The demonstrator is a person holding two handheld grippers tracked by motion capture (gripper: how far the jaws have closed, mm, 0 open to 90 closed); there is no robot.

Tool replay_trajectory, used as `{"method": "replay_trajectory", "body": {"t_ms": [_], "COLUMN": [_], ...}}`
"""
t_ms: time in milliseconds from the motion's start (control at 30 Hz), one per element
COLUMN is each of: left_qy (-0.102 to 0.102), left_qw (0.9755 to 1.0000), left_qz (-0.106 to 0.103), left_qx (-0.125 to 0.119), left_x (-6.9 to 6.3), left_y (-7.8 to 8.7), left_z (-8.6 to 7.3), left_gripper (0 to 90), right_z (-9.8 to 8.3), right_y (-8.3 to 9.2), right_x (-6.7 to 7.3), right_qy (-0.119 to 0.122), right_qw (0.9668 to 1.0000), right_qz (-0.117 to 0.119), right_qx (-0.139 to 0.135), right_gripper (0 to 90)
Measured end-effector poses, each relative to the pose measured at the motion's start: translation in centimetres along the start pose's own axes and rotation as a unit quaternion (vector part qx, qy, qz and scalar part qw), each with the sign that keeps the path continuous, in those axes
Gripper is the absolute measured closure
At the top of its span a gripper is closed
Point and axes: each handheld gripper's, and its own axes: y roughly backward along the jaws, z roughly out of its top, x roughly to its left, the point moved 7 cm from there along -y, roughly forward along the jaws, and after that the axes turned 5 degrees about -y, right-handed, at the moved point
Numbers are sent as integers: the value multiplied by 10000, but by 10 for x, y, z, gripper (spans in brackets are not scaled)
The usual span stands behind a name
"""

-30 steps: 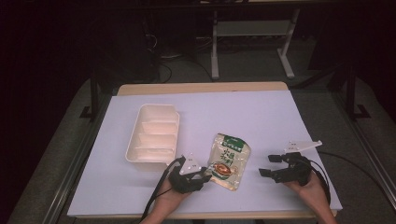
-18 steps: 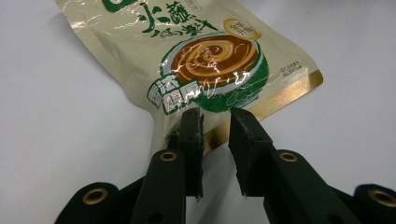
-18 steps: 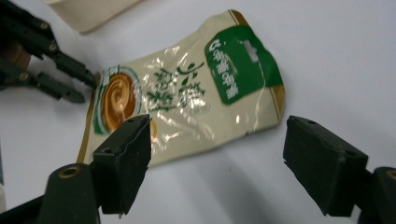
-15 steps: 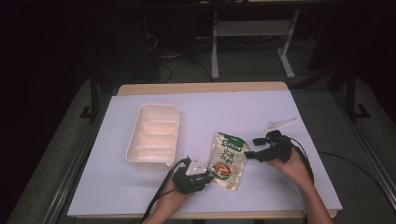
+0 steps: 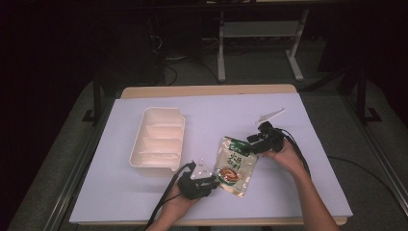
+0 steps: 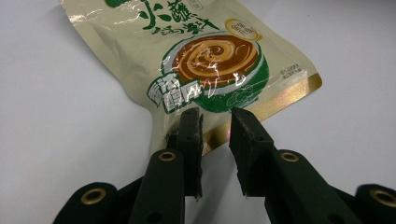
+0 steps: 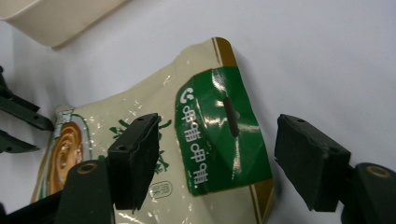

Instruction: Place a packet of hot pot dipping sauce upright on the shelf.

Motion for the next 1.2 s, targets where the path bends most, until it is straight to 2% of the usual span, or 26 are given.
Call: {"method": "replay_trajectory", "body": {"t_ms": [133,167,300,500,700,767,900,967,1033,1100,1200], "left_qy": [4,7,1,12,13,13,18,14,20,15,17], "left_qw": [10000,10000,10000,10000,10000,10000,10000,10000,10000,10000,10000], "left_qz": [-6,-10,-5,-10,2,7,-2,-1,-7,-4,-9], "left_qx": [3,3,5,-5,10,10,6,14,9,6,3], "left_x": [0,0,0,0,0,0,0,0,0,0,0], "left_y": [0,0,0,0,0,0,0,0,0,0,0], "left_z": [0,0,0,0,0,0,0,0,0,0,0], "left_gripper": [734,734,734,733,733,733,732,733,731,730,727], "right_z": [-3,-5,-6,0,2,2,-4,-4,-6,-10,-10], "right_y": [-6,-7,-5,14,27,26,18,16,13,5,3], "right_x": [-6,-7,-6,1,12,14,17,18,19,21,21], "right_qy": [-90,-103,-101,-63,-109,-115,-175,-173,-158,-120,-105], "right_qw": [9998,9994,9990,9969,9923,9921,9926,9925,9936,9943,9944], "right_qz": [167,302,417,730,1147,1182,1200,1207,1119,1005,995], "right_qx": [62,91,79,-285,-449,-399,-75,-34,77,323,327], "right_gripper": [371,423,464,572,687,705,707,708,710,709,722]}}
